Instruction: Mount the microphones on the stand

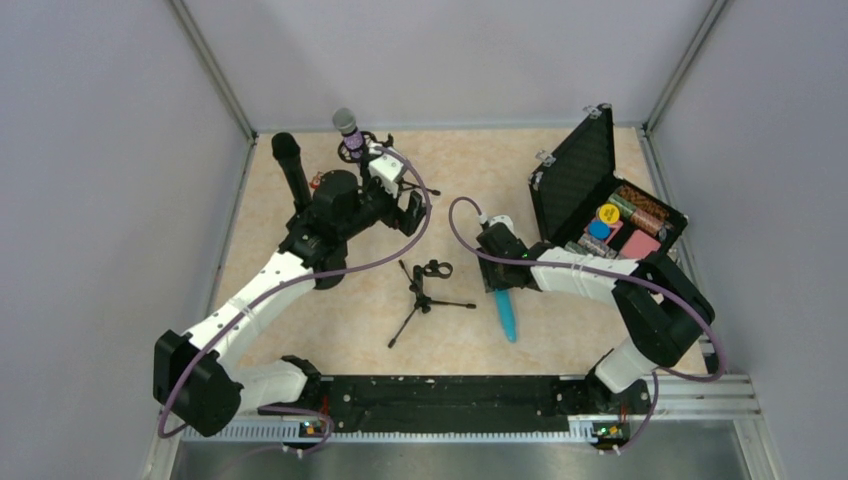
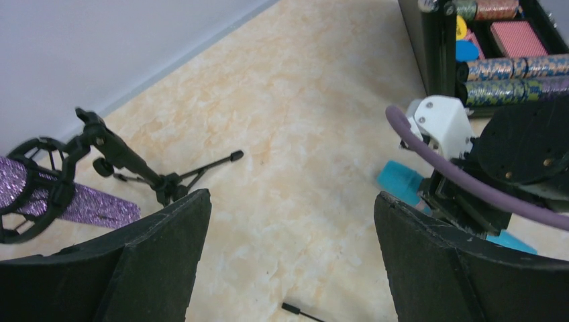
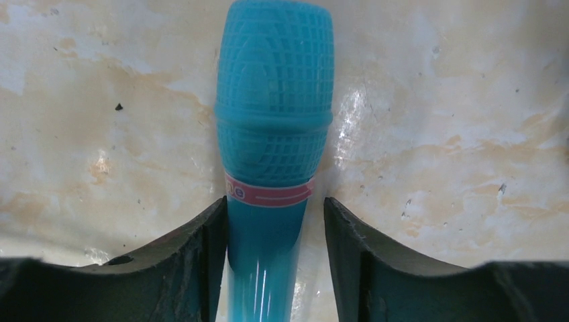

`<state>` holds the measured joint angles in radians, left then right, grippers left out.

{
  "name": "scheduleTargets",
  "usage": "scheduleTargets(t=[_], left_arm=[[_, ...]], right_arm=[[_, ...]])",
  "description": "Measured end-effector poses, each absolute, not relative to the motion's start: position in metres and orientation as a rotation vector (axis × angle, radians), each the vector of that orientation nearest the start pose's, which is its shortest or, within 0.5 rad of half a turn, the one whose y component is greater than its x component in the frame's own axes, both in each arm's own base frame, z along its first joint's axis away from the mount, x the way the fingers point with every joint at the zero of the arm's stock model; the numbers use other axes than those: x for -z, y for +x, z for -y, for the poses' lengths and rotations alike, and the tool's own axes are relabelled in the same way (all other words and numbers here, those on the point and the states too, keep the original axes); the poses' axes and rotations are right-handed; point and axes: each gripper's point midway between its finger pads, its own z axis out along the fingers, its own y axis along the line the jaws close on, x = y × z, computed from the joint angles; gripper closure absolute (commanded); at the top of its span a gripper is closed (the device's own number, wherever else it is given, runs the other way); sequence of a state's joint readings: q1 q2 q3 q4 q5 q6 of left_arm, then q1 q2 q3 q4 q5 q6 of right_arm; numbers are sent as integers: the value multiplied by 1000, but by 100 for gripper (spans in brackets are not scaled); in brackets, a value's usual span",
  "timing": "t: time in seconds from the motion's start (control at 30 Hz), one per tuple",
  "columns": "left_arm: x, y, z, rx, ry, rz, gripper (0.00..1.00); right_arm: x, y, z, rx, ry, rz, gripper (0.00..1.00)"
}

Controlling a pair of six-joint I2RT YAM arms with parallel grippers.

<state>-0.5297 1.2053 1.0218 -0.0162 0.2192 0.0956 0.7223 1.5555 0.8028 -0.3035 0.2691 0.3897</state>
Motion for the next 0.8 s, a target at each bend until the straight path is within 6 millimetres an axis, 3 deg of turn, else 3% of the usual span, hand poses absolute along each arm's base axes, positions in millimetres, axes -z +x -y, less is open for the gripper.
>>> scheduleTargets(t=[0.07,0.2,0.63,0.8], left_arm=[[-273,336,233,502,697,-1659,5],[-251,333,226,492,697,-1692,5],[-256,333,217,416,717,-1623,1],[-254,334,215,398,728,-1621,1]], right_arm=[[-19,266,-193,-54,-339,-2544,60],[-20,269,-194,-49,-342,-2535,100],[-24,267,-194,-52,-364,-2528,100],[-57,267,-191,-120,-339,-2432,100]])
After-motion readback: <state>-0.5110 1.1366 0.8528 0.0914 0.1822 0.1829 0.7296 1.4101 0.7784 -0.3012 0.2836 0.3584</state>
